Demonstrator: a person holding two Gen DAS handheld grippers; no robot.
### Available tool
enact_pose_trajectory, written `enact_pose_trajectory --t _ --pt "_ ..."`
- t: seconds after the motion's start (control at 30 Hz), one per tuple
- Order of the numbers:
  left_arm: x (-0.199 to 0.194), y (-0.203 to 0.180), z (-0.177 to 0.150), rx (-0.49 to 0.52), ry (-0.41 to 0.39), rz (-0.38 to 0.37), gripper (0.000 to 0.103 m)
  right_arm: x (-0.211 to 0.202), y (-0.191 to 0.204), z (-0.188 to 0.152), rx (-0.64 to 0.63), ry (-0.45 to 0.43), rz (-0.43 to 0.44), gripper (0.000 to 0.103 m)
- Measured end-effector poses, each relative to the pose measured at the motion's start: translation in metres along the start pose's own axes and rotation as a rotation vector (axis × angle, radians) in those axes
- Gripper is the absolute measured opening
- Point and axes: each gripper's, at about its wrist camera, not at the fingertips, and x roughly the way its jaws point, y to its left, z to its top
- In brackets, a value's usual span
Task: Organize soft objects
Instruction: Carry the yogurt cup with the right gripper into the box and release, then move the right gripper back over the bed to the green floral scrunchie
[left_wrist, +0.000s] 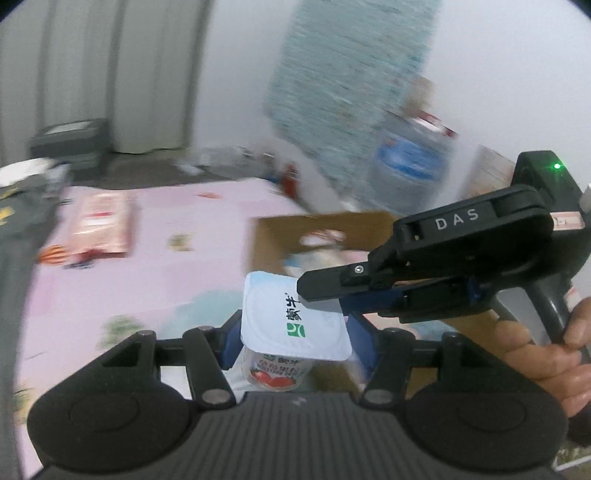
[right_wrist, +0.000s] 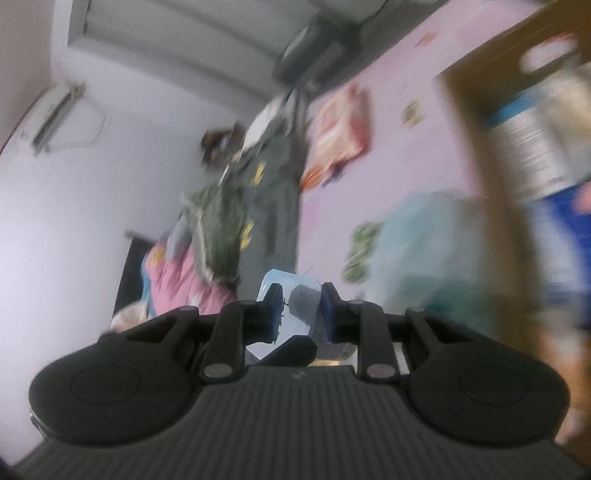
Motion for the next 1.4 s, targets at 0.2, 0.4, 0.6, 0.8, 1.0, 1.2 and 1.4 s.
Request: enact_pose_trajectory --t 0.2,0.4,0.6,0.8,1.0,1.2,1.4 --pt "0.06 -0.063 -0.005 0.052 0.157 -0.129 0.061 -0.076 -0.068 -0.006 0.108 -0.079 -0.118 0.024" --pt "0.12 -0.093 -0.023 0.066 0.387 -0.189 0.06 -0.101 -0.133 -0.015 0.22 -0.014 -0.213 0.025" --pt "0.147 -0.102 -0.045 0.108 0.485 -0.167 0.059 -0.089 -0.174 -0.02 0.258 0.054 -0.308 0.026" --pt "0.141 -0.096 -0.039 0.077 0.458 -0.182 0.059 -0.081 -0.192 -0.017 0.272 0.059 -0.324 0.028" --pt "0.112 -0.089 -0.02 0.092 0.358 -0.175 0.065 -0.08 -0.193 -0.009 0.257 0.022 -0.325 0.03" --pt "0.065 -0.057 -0.022 0.106 0.249 -0.133 0.079 -0.076 -0.177 -0.01 0.216 -0.001 -0.294 0.035" --pt "0.019 0.008 -0.035 0.059 0.18 0.03 0.079 -0.071 -0.123 -0.01 0.021 -0.018 -0.284 0.046"
